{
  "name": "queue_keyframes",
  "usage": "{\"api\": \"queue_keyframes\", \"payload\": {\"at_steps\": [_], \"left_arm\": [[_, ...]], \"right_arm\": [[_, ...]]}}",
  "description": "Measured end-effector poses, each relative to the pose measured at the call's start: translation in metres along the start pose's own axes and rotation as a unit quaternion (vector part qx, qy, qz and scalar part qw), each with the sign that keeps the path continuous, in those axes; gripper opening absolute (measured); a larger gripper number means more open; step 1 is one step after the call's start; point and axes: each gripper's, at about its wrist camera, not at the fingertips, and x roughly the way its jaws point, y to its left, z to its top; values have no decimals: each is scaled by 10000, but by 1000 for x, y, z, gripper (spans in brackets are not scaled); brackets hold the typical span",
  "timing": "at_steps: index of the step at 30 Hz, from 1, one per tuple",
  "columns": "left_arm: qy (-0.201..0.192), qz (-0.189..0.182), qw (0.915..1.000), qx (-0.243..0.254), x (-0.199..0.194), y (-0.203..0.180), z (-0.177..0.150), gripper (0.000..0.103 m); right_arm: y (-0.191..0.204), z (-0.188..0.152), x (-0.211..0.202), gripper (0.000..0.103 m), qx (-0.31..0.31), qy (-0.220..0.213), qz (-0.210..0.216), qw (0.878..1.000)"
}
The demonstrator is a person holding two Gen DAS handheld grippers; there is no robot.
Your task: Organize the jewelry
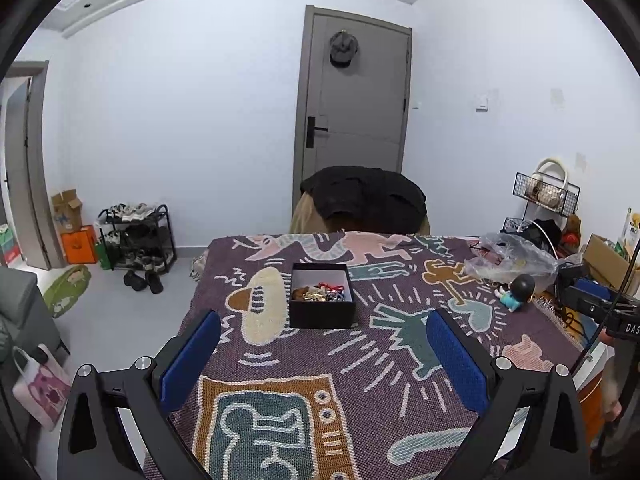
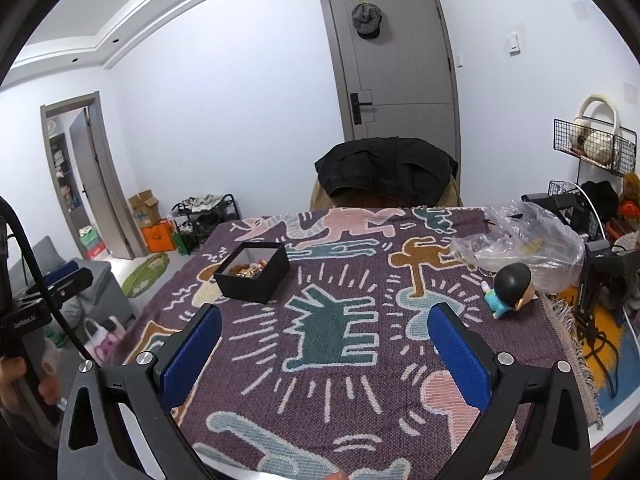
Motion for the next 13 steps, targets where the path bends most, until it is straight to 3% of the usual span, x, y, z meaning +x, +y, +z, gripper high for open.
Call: {"api": "queue_keyframes", "payload": {"at_steps": [13], "left_arm": [[-116,-26,9998,183,-4,-12,1,103]], "right_arm": [[-11,0,-2,103,124,-35,-8,9999]]}}
